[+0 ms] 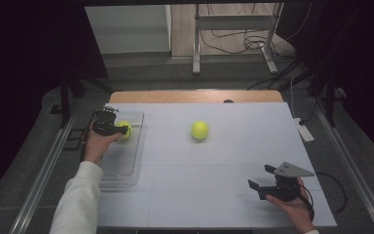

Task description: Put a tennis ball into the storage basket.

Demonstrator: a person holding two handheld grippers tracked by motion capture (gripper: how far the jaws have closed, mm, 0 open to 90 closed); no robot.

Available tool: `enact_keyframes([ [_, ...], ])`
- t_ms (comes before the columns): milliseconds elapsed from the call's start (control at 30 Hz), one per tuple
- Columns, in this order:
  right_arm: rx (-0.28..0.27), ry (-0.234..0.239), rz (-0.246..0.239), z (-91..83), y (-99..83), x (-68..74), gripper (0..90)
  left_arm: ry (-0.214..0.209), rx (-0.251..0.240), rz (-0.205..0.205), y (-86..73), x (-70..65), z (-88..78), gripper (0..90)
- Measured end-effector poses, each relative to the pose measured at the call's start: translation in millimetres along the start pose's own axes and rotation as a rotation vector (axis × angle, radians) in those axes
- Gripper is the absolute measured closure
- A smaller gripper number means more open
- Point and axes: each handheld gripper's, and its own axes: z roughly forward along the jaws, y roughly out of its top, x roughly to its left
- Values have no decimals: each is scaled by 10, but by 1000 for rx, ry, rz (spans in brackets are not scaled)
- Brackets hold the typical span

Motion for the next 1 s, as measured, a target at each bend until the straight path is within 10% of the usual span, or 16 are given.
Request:
enact_keyframes([
  [1000, -3, -1, 8, 13, 3, -14, 129, -244, -208, -4, -284, -197, -481, 152],
])
